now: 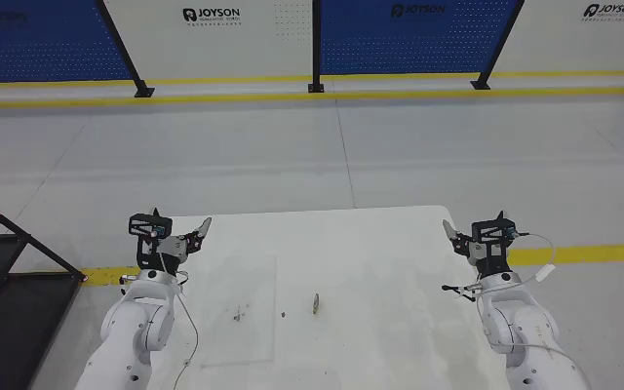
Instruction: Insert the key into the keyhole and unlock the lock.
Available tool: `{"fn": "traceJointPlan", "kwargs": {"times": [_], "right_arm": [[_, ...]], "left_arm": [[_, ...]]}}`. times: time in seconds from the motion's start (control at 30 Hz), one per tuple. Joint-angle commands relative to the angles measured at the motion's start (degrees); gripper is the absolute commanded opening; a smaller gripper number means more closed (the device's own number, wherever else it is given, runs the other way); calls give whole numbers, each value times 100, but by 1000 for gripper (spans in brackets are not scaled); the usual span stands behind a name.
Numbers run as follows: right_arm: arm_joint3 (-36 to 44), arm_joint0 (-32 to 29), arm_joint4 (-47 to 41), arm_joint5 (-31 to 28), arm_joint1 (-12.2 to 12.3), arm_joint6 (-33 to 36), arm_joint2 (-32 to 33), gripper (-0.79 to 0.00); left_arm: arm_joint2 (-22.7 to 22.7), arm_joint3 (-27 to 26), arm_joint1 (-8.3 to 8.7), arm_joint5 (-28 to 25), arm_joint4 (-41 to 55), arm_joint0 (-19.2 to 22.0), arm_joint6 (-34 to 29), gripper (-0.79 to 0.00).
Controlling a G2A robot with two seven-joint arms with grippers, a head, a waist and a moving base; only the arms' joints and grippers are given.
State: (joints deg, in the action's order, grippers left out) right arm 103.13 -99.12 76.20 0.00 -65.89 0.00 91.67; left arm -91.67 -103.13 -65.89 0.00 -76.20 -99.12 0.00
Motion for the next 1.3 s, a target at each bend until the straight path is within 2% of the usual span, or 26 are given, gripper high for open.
{"fn": "traceJointPlan", "kwargs": {"times": [0.0, 0.27, 0.37, 0.47, 0.6, 0.7, 0.8, 0.9, 1.07, 1.17, 1.27], "right_arm": [[0, 0, 0, 0, 0, 0, 0, -1], [0, 0, 0, 0, 0, 0, 0, 0], [0, 0, 0, 0, 0, 0, 0, 0], [0, 0, 0, 0, 0, 0, 0, 0], [0, 0, 0, 0, 0, 0, 0, 0], [0, 0, 0, 0, 0, 0, 0, 0], [0, 0, 0, 0, 0, 0, 0, 0], [0, 0, 0, 0, 0, 0, 0, 0], [0, 0, 0, 0, 0, 0, 0, 0], [0, 0, 0, 0, 0, 0, 0, 0], [0, 0, 0, 0, 0, 0, 0, 0]], "left_arm": [[0, 0, 0, 0, 0, 0, 0, -1], [11, -8, 3, -82, -32, -22, -30, 0], [-54, -122, 11, -269, -19, -244, -134, 0], [-199, -386, 36, -540, -175, -751, -186, 0], [-369, -791, 73, -1137, -372, -1700, -147, 0], [-426, -1071, 84, -1384, -563, -2376, -75, 0], [-433, -1344, 87, -1441, -779, -2830, -111, 0], [-412, -1568, 82, -1531, -654, -3102, -191, 0], [-276, -1885, 74, -1554, -459, -3157, -1078, -3], [-114, -1973, 59, -1320, -330, -2895, -1865, -71], [97, -1903, 45, -1141, -307, -2529, -2548, -188]]}}
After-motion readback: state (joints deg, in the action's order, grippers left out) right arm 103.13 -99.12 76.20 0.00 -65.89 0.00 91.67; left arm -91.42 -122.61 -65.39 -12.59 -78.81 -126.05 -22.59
